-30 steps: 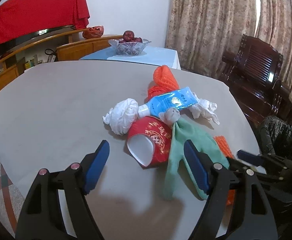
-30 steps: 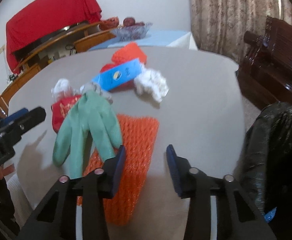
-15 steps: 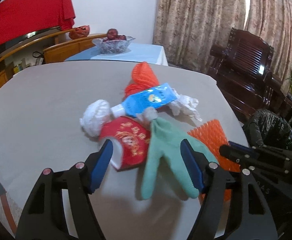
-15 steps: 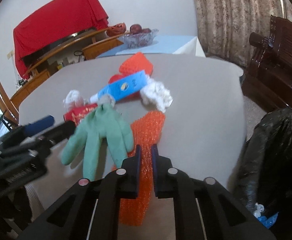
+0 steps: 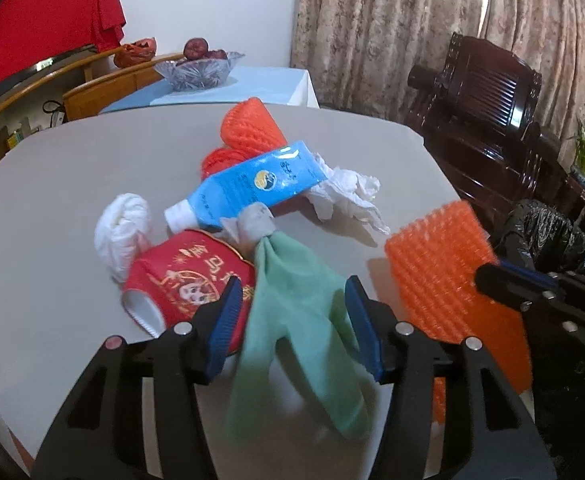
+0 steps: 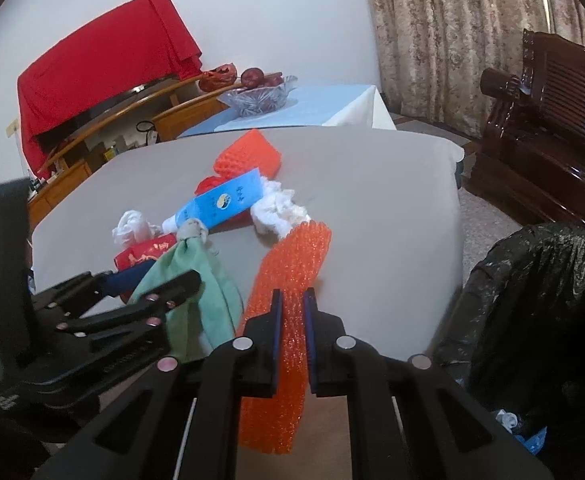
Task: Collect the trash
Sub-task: 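Grasp the second green glove with the left tool while the right tool grasps orange mesh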
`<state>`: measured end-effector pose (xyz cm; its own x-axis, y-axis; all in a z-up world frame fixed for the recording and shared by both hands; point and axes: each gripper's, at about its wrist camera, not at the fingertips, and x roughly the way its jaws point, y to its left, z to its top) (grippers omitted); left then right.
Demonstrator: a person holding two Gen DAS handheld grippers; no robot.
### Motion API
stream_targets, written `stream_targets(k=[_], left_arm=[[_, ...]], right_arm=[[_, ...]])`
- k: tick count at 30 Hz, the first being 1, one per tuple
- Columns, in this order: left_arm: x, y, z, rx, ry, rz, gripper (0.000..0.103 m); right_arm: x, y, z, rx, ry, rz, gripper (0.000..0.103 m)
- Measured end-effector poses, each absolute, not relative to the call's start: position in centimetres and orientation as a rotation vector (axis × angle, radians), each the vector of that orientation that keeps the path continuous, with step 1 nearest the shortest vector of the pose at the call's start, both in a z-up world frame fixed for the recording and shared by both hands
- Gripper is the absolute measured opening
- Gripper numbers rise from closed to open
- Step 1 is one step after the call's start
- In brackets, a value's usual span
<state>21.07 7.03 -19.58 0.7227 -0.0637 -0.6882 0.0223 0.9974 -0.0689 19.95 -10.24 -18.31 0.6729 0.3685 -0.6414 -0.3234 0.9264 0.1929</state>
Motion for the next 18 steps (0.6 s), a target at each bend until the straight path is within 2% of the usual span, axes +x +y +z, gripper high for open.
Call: stream_targets(k=[2, 4, 6, 9, 18], left_arm=[[21.5, 6.8, -20.1, -0.066, 0.779, -0.050, 0.052], [21.6, 6.6, -20.4, -0.069, 0.780, -0.054, 0.047], [21.7, 6.5, -20.4, -0.065, 0.780, -0.053, 0.033], [21.5, 6.5, -20.4, -0.076, 0.779, -0.059, 0.022], [20.3, 6.2, -18.2, -0.085, 0.724, -0.081, 0.014]], right_arm=[[19.9, -10.4, -18.3, 0.061, 0.733, 0.386, 0.010], [20.0, -10.6, -18.3, 0.063, 0.732, 0.382, 0.010], [20.1, -10.6, -18.2, 0.066, 0.732, 0.381, 0.010], [20.1, -10.6, -18.1, 0.067, 0.729, 0.379, 0.010], [19.7, -11.1, -16.4, 0.059, 0.687, 0.370, 0.010]])
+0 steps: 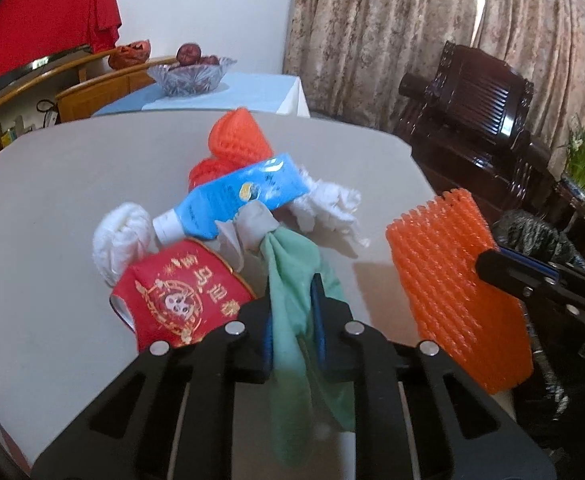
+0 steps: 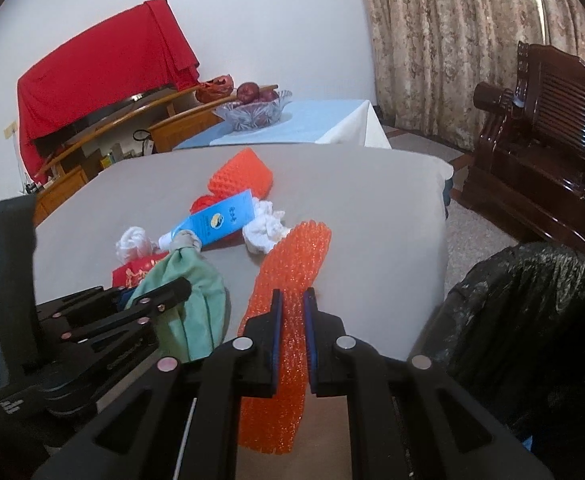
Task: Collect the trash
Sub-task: 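Grasp the second green glove with the left tool while the right tool grasps orange mesh, then carry glove and orange mesh over the bin and open both tools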
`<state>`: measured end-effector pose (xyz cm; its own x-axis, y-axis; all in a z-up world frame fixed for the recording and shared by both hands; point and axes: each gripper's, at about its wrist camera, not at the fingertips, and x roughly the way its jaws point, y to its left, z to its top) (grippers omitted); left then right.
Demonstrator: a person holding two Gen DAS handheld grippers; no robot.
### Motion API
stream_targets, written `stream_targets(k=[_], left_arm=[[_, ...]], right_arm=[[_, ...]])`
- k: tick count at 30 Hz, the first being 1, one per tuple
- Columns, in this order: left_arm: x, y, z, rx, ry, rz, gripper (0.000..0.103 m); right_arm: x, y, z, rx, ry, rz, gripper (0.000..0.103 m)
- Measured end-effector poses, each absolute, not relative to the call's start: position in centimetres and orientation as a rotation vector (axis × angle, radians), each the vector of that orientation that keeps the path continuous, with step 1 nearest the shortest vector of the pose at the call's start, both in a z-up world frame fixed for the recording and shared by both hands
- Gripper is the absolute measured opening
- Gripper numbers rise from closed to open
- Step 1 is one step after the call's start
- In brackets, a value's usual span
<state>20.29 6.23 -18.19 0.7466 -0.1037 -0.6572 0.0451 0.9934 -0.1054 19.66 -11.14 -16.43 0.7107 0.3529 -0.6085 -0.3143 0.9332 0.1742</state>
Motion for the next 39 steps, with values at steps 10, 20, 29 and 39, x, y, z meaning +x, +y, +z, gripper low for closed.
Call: stream_targets(k=[10, 20, 29, 39], left_arm=[[18.9, 5.1, -14.4, -0.084, 0.656, -0.120, 0.014], [17.7, 2.2, -11.1, -0.071, 0.594, -0.188, 0.014], [17.4, -2.4, -9.8, -0.047, 0.573, -0.280, 0.014], [17.4, -9.1, -10.2, -0.026, 0.580, -0.422, 0.014]], right_arm=[[18.7, -13.3, -13.0, 0.065, 0.611, 0.334, 0.010], [17.0, -16.7, -10.2, 0.072, 0.551, 0.274, 0.010], [15.5, -21.1, -8.8, 0.075, 0.519, 0.197, 0.010], [13.6, -27.8, -8.8, 0.087, 0.522, 0.054, 0.010]])
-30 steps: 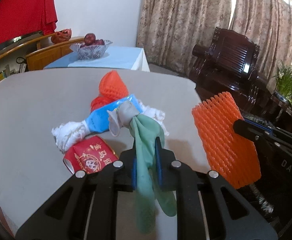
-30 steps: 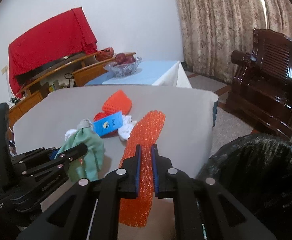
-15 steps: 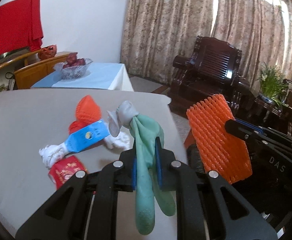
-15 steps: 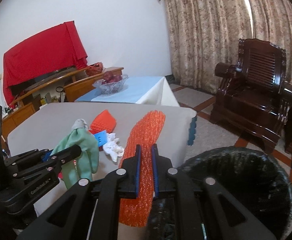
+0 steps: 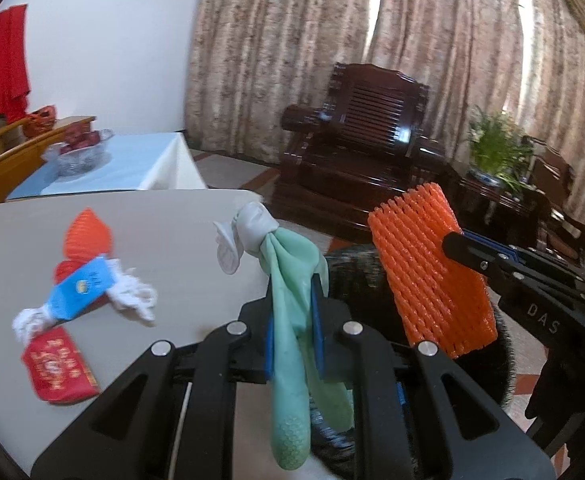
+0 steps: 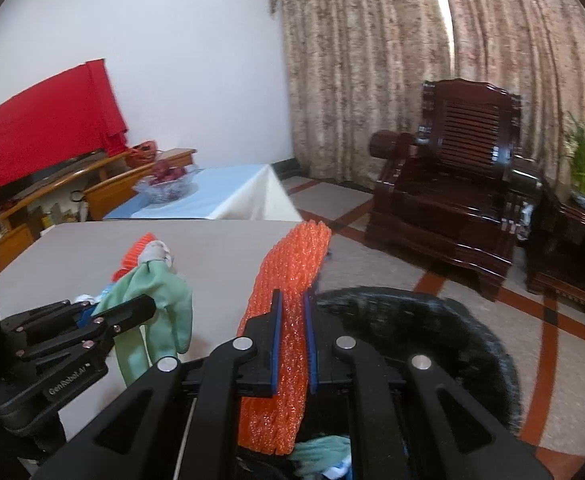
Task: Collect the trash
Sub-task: 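Carry glove and orange mesh over the bin and open both tools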
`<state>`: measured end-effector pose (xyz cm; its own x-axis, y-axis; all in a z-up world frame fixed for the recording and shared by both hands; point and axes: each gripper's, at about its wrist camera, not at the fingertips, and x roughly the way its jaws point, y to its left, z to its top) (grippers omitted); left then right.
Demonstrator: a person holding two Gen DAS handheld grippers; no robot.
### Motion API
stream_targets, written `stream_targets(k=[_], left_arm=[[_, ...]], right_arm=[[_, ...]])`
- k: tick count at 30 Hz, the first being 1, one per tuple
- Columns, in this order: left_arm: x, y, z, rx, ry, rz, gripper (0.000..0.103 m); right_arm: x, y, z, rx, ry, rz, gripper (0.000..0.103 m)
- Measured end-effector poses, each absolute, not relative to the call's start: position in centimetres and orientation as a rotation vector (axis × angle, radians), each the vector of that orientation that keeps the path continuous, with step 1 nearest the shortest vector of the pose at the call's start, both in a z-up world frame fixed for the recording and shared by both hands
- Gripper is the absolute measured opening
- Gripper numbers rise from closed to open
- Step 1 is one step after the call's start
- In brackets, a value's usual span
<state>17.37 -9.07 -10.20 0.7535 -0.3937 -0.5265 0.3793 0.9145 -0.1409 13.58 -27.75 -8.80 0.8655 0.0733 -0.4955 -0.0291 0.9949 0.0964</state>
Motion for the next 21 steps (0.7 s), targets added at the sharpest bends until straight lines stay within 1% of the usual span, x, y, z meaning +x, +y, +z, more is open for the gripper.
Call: stream_targets(k=[13, 21], left_arm=[[17.9, -17.0, -13.0, -0.021, 0.629, -0.580, 0.014], [18.4, -19.2, -15.5, -0.002, 0.681, -0.615, 0.014]], right_arm=[[12.2, -33.8, -10.9, 0.098, 0.574, -0.103, 0.010], [12.2, -35.2, -12.5, 0.111, 0.610, -0.138, 0.010]])
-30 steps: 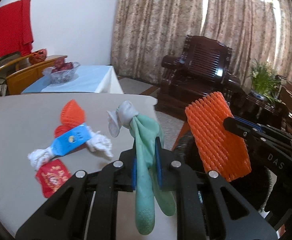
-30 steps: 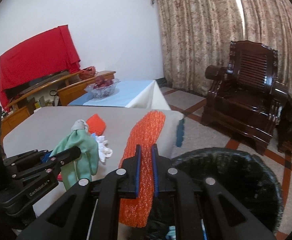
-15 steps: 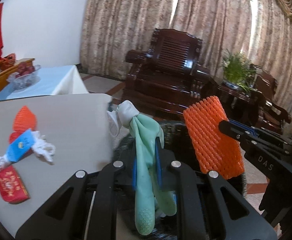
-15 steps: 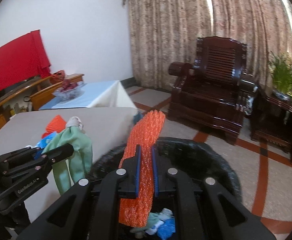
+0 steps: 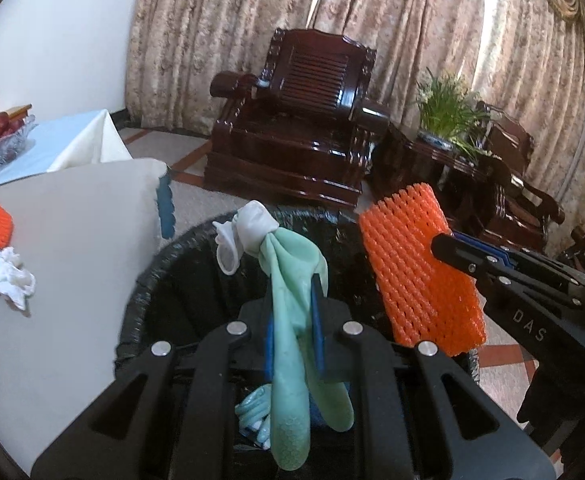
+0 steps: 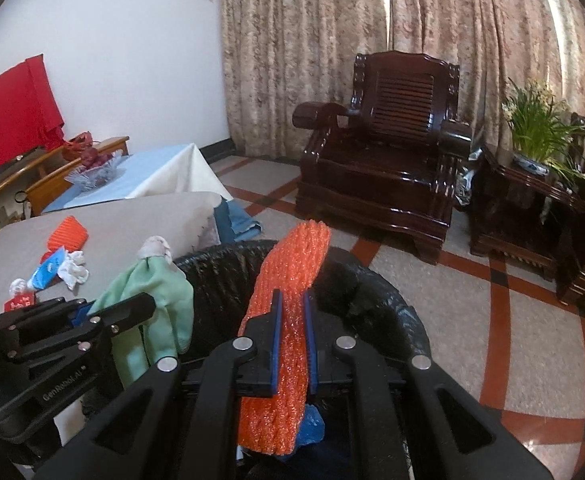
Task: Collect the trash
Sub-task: 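Carry glove and orange mesh over the bin and open both tools, then move both tools back toward the blue tube and red packet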
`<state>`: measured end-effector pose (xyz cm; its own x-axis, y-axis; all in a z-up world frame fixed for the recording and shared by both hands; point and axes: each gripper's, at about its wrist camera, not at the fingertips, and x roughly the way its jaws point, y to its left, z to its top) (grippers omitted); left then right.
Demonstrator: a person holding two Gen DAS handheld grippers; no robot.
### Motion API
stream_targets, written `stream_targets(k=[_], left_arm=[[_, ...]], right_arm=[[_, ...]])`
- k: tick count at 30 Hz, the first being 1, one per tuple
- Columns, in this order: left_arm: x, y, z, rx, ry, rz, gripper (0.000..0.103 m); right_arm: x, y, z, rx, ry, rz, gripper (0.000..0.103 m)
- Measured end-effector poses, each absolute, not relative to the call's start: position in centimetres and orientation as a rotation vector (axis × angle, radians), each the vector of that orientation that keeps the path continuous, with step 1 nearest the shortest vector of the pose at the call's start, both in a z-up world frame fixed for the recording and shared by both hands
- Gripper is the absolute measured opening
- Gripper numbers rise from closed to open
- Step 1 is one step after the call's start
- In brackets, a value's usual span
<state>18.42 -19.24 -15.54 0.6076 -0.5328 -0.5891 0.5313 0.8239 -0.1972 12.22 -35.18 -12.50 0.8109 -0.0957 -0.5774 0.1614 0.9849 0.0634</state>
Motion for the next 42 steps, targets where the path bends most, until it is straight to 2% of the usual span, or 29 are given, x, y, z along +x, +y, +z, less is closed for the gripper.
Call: stream_targets(k=[6, 7, 8, 9, 11, 12, 13, 14, 15, 16, 17, 18, 22, 31, 42], left_arm=[[18.9, -19.1, -17.0, -0.002, 0.726, -0.618, 0.020], [18.9, -19.0, -17.0, -0.005, 0.728, -0.618, 0.021], [18.9, -18.9, -17.1, -0.009, 0.727, -0.616, 0.026], [19.0, -18.8, -17.0, -0.013, 0.723, -0.613, 0.036], [19.0, -18.2, -16.8, -0.027, 0.717, -0.608, 0.046], [19.0, -17.9, -16.7, -0.031, 0.713, -0.604, 0.046], [19.0, -17.6, -16.4, -0.033, 0.705, -0.596, 0.047], [18.9, -17.3, -16.1, -0.033, 0.697, -0.589, 0.052], [18.9, -17.0, -15.8, -0.032, 0.687, -0.579, 0.061], [18.9, -16.4, -15.3, -0.033, 0.674, -0.563, 0.066], [18.9, -15.7, -14.9, -0.035, 0.661, -0.546, 0.074], [18.9, -15.4, -14.6, -0.035, 0.654, -0.532, 0.081], [18.7, -12.2, -13.1, -0.045, 0.612, -0.454, 0.089], [18.7, -3.7, -10.5, -0.050, 0.556, -0.255, 0.090], [18.8, 6.7, -9.5, -0.047, 0.517, -0.017, 0.090]], right_arm=[[12.4, -35.6, -13.8, 0.113, 0.646, -0.145, 0.012], [12.4, -35.7, -14.0, 0.113, 0.652, -0.148, 0.016], [12.5, -35.6, -14.3, 0.111, 0.663, -0.150, 0.017], [12.5, -35.7, -14.4, 0.109, 0.669, -0.152, 0.019], [12.5, -35.8, -14.7, 0.106, 0.678, -0.157, 0.032], [12.4, -35.7, -14.7, 0.107, 0.677, -0.160, 0.035], [12.4, -35.7, -14.7, 0.111, 0.676, -0.167, 0.045], [12.3, -35.6, -14.6, 0.114, 0.675, -0.171, 0.058], [12.3, -35.6, -14.6, 0.117, 0.670, -0.178, 0.066], [12.1, -35.4, -14.3, 0.120, 0.657, -0.187, 0.084], [12.0, -35.2, -14.1, 0.121, 0.645, -0.187, 0.095], [12.0, -35.0, -13.8, 0.122, 0.635, -0.182, 0.097], [12.3, -33.5, -12.7, 0.126, 0.601, -0.145, 0.097], [14.9, -27.0, -9.9, 0.138, 0.497, 0.012, 0.097], [18.7, -16.2, -9.3, 0.104, 0.457, 0.218, 0.097]])
